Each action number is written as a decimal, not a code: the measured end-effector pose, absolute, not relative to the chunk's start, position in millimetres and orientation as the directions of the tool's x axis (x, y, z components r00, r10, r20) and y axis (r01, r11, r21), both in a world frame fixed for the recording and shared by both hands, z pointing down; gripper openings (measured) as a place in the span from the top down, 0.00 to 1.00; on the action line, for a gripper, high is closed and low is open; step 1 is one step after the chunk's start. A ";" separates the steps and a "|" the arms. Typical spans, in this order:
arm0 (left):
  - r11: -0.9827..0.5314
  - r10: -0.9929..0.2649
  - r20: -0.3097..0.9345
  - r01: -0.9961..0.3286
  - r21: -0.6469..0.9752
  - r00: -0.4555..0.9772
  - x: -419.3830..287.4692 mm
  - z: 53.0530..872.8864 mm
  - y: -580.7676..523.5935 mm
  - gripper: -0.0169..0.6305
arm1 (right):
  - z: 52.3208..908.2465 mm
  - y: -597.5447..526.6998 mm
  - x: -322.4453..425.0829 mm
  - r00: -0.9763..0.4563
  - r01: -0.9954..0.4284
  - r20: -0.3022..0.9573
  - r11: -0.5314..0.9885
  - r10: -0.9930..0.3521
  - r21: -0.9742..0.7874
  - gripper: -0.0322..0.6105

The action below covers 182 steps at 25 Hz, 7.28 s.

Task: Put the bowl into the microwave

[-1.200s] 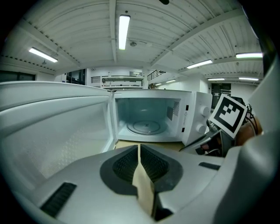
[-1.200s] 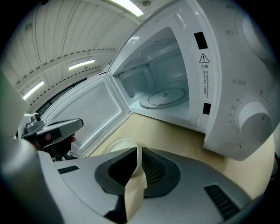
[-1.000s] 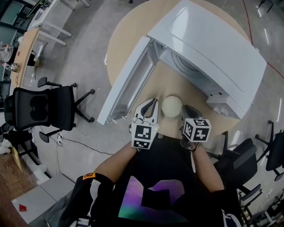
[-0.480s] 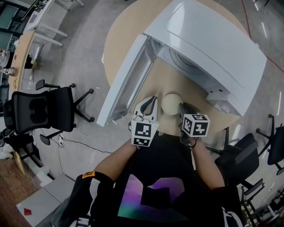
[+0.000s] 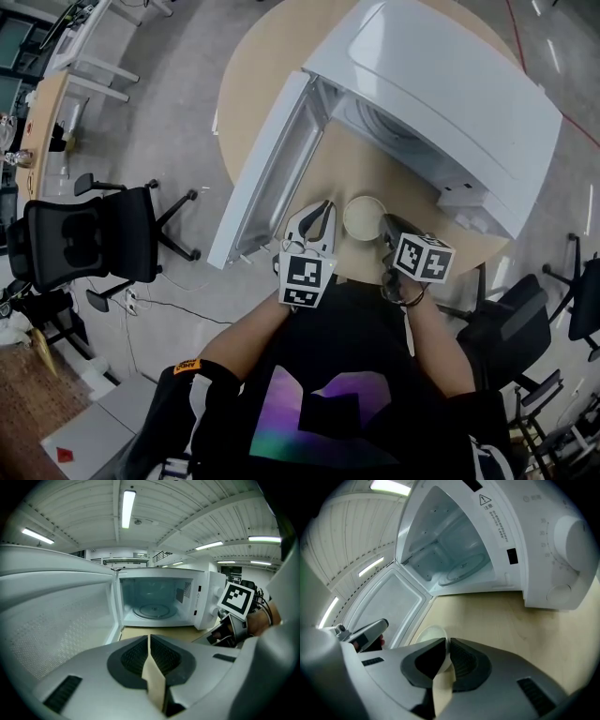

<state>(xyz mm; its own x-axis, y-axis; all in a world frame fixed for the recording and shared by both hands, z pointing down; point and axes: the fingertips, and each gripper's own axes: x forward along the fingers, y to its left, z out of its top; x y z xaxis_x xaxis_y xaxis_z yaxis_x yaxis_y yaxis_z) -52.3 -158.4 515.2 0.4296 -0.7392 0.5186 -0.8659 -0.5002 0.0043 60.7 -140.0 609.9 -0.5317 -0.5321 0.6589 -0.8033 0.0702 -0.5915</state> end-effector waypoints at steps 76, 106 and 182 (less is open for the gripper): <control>-0.553 -0.726 0.453 -0.831 0.065 0.518 -27.7 468.3 -246.9 0.91 | 539.3 -323.9 136.4 -0.002 -0.503 0.377 -0.325 -0.926 -0.801 0.89; -0.540 -0.759 0.399 -0.840 0.058 0.516 -19.7 448.9 -238.7 0.91 | 533.1 -296.1 143.1 0.026 -0.716 0.378 -0.281 -0.926 -0.639 0.89; -0.526 -0.824 0.204 -0.847 0.074 0.529 -93.8 392.8 40.6 0.91 | 405.9 58.6 19.5 -0.207 -0.976 0.261 0.182 -0.943 -0.117 0.93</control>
<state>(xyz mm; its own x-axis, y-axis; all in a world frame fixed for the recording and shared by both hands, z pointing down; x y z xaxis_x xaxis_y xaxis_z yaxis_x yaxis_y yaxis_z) -93.8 40.6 392.8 0.5291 -0.8238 0.2038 -0.8473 -0.5259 0.0741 19.5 58.6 405.9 -0.2072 -0.9428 0.2611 -0.9763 0.1821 -0.1170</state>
